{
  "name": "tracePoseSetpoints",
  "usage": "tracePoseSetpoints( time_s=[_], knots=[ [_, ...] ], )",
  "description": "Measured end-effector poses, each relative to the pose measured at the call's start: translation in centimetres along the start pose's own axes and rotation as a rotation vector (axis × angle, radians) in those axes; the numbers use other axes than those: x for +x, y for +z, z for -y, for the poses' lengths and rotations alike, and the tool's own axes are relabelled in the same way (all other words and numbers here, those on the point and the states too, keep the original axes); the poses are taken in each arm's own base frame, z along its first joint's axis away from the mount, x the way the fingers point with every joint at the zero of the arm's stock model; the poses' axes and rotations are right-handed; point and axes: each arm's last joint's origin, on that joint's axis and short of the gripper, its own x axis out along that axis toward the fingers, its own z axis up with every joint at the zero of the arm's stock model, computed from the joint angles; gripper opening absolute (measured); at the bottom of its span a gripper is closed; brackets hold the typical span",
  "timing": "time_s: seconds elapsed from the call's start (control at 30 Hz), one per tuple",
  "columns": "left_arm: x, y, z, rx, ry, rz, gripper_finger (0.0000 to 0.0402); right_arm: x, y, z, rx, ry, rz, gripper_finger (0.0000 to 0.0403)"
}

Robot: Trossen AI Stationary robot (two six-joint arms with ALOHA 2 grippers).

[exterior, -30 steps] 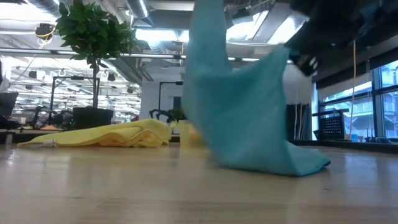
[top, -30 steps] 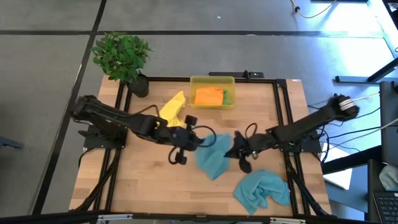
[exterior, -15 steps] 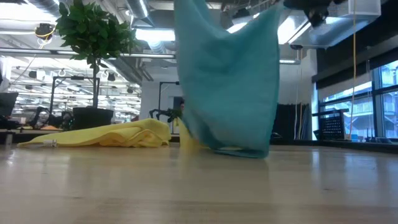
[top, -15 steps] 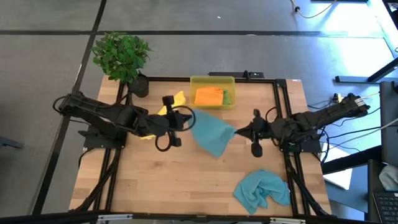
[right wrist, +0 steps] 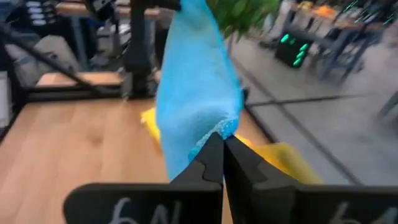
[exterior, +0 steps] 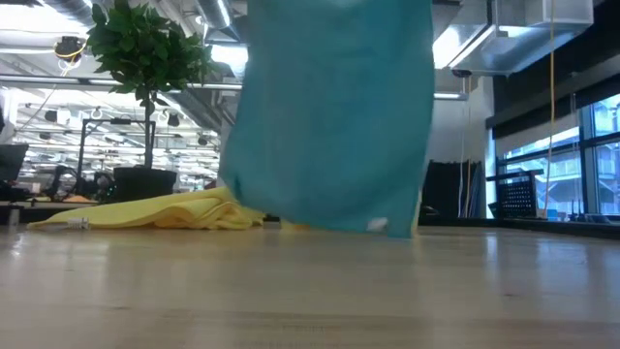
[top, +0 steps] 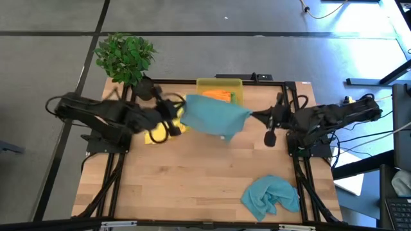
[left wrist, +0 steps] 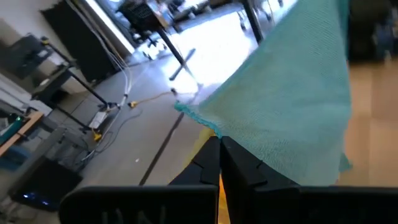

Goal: Fold microfiber towels
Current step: Fold the top blue microfiber cloth

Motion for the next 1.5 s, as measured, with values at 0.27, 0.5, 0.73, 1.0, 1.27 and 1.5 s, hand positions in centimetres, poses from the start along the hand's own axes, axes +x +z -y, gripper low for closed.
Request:
tracePoseSetpoints(
  time_s=[0.27,0.5,0.73,1.0,1.27,1.5],
  knots=[
    [-0.3,-0.7,-3.0,-0.102,0.066,0.009,0.0,-1.3,3.2,1.9,-0.029,-0.14,0.083,0.0004],
    [1.0,-3.1,-2.5,-0.142,0.052,0.067,0.0,-1.2,3.0,2.3,-0.037,-0.156,0.046,0.0004],
    [-0.5,-4.4,-0.5,-0.154,-0.088,0.1,0.0,-0.6,1.1,0.8,0.062,0.015,-0.066,0.0004],
    [-6.1,-3.5,3.5,-0.194,-0.41,0.261,0.0,0.5,0.4,-4.8,0.147,0.379,-0.145,0.0004],
    [-12.3,-2.8,6.8,-0.289,-0.662,0.424,0.0,-0.1,1.1,-10.9,0.133,0.59,-0.077,0.0004],
    [-13.0,-4.7,8.3,-0.251,-0.424,0.323,0.0,-1.7,2.1,-10.8,0.084,0.394,-0.057,0.0004]
  ],
)
